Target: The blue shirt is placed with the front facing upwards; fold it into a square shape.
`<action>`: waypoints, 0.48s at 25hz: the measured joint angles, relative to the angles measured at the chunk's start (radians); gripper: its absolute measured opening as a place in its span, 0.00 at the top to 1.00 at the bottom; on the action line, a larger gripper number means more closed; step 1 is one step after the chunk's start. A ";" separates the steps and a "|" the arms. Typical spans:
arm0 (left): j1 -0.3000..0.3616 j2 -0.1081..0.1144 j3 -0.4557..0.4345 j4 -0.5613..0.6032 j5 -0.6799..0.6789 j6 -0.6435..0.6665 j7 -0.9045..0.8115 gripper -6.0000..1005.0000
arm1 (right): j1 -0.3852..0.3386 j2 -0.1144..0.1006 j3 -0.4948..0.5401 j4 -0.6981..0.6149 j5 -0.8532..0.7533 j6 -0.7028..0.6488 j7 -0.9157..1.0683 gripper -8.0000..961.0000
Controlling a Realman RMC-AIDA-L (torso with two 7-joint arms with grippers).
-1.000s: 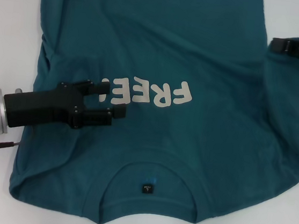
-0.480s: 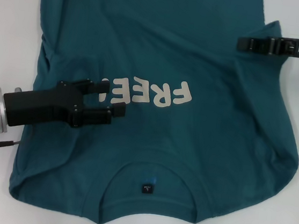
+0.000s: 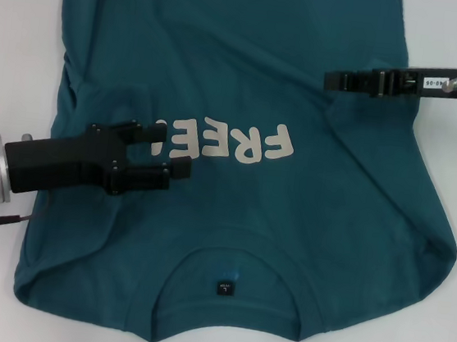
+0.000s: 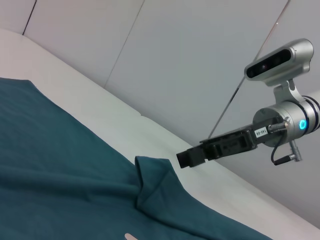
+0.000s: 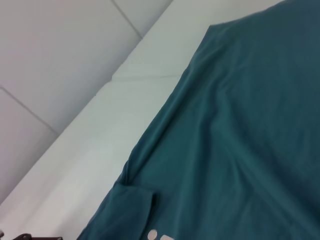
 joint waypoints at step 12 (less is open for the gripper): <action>0.002 -0.002 0.003 0.000 -0.001 -0.004 0.000 0.13 | -0.092 -0.056 0.013 0.026 -0.001 0.027 0.050 0.48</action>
